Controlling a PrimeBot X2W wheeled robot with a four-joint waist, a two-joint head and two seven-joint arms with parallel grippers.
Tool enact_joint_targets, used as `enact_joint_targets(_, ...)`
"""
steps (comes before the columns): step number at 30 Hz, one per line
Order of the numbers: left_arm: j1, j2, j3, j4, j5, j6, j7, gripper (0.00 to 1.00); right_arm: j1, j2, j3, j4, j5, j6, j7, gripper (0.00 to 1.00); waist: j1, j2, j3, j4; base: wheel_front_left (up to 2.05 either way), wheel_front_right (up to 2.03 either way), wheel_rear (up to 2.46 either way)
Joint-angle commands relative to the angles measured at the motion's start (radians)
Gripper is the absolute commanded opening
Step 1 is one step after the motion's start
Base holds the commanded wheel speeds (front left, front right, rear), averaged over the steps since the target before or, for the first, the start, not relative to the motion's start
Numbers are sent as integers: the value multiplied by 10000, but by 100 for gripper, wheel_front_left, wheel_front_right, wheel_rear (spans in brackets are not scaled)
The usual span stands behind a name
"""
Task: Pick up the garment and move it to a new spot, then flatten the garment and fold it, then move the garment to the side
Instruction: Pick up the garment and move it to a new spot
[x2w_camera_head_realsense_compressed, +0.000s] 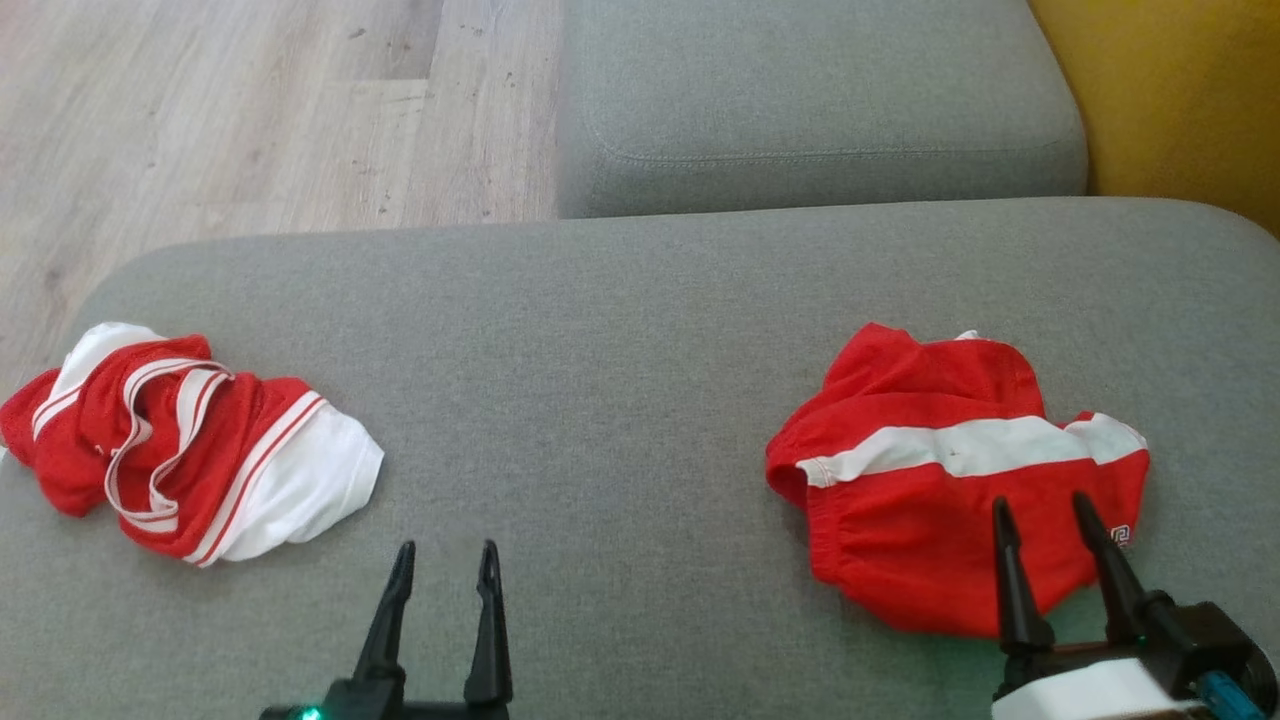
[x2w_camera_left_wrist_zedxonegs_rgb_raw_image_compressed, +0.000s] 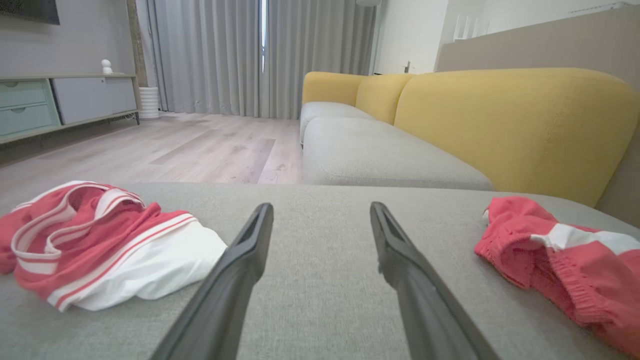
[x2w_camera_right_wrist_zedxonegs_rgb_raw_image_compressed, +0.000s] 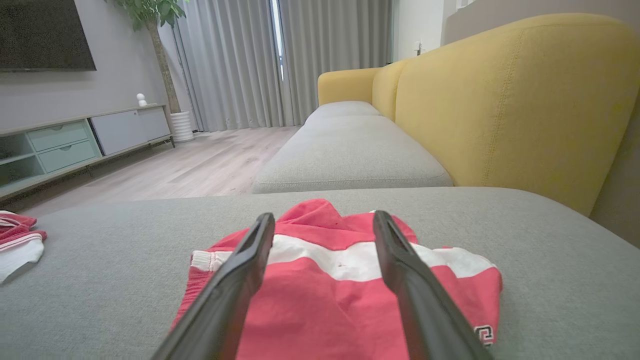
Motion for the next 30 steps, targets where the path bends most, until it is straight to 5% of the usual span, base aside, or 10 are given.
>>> enact_joint_targets(1,-335,-212,534,-256,203,-143,-94,100,-256,-57,322,-272,-28,65,-26,100,1,-1,-9,-10,0,0,0)
enact_joint_targets(30,-93,-450,925,-368,490,-303,-95,100,-176,-57,797,-318,-320,65,-26,100,1,-1,-191,-237,0,0,0)
